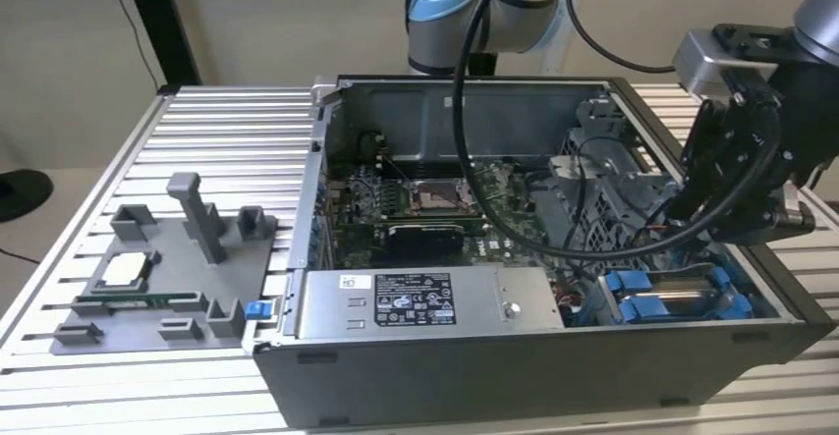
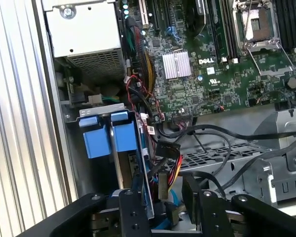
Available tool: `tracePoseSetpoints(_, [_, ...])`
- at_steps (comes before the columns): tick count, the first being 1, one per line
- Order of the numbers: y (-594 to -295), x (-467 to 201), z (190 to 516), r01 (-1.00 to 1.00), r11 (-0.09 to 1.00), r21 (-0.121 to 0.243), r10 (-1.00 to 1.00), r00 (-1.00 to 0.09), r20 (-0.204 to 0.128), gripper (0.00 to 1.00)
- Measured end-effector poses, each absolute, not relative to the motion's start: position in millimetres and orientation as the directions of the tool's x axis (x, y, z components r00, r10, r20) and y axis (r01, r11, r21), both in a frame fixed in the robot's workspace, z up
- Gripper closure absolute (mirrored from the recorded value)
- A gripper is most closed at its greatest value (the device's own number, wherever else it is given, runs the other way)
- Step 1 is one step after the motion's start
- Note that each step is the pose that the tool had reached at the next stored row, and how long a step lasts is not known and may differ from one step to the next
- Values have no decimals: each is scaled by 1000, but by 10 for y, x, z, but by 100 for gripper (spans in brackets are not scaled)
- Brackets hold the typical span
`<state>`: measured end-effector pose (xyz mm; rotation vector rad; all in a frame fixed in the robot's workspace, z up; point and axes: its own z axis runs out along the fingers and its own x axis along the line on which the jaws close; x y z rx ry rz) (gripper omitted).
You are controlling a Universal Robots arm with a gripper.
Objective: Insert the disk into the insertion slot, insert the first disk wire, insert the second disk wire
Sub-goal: 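Insert the first disk wire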
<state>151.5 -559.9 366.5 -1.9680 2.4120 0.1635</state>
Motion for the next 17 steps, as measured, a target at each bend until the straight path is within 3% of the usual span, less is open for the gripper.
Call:
tracePoseSetpoints(13, [-5596, 1515, 3663, -981, 182, 66, -979, -187, -84, 100])
tracePoseSetpoints(17, [-5597, 1515, 3663, -988, 144, 60, -988, -147, -52, 100])
